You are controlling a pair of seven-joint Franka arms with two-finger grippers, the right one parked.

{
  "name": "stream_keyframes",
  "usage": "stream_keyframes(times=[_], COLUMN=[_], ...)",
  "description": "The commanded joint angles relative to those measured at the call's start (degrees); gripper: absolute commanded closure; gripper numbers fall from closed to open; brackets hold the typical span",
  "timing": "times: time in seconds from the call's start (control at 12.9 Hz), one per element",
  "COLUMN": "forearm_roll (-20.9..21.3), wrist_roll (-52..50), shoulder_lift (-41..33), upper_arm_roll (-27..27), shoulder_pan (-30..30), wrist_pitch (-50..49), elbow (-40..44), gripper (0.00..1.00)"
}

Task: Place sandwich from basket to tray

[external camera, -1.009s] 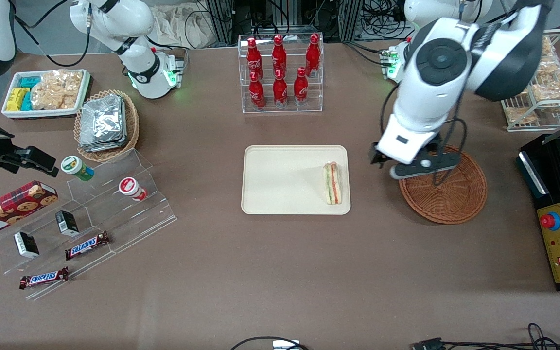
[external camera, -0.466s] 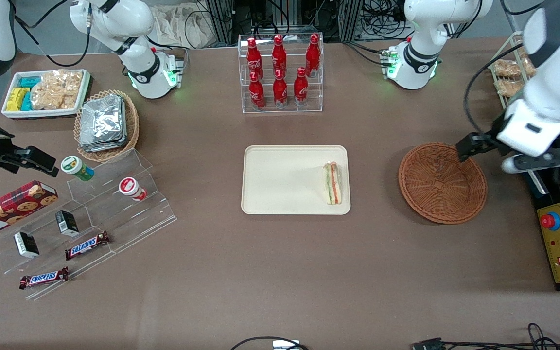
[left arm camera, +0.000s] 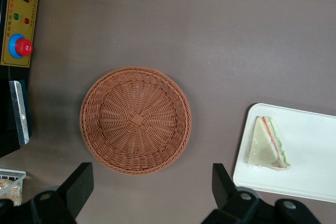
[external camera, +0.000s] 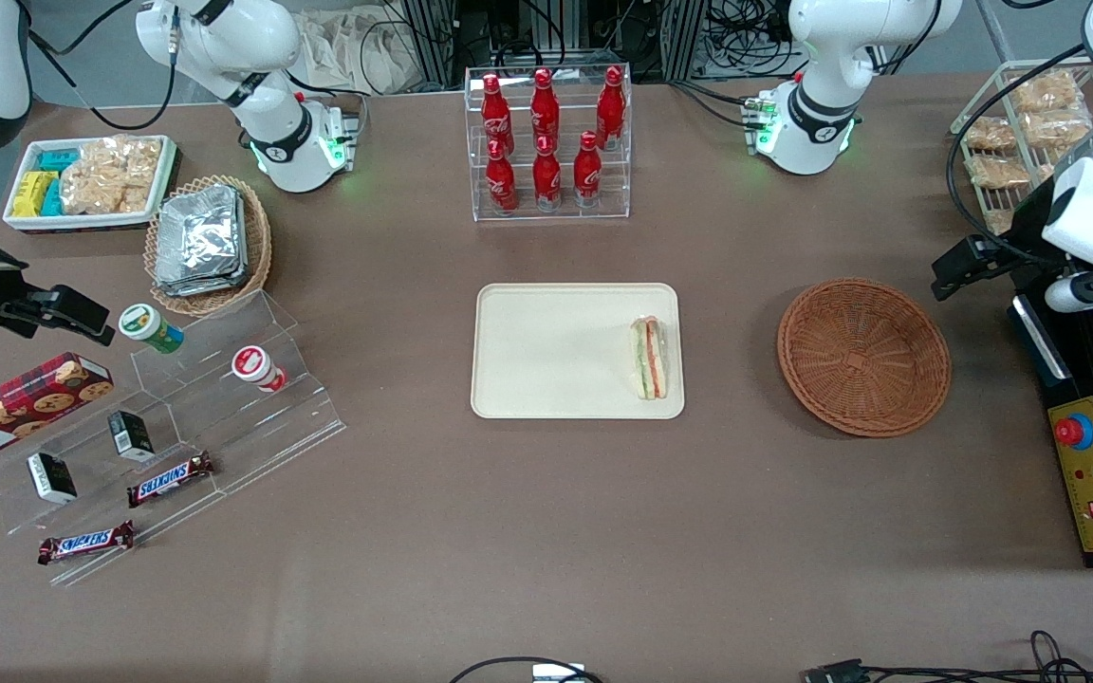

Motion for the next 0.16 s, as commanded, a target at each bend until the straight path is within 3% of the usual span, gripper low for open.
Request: stream_keyframes(times=[0.0,0.08], forearm_roll=[-0.75,-0.32], wrist_roll=[0.36,0.71], shoulder_lift=[-0.32,-0.32], upper_arm_roll=[0.67,0.67], shoulder_pan=[-0.28,-0.36], wrist_pitch=[-0.60,-0.78], elbow=[0.60,0.69], gripper=[0.00,0.00])
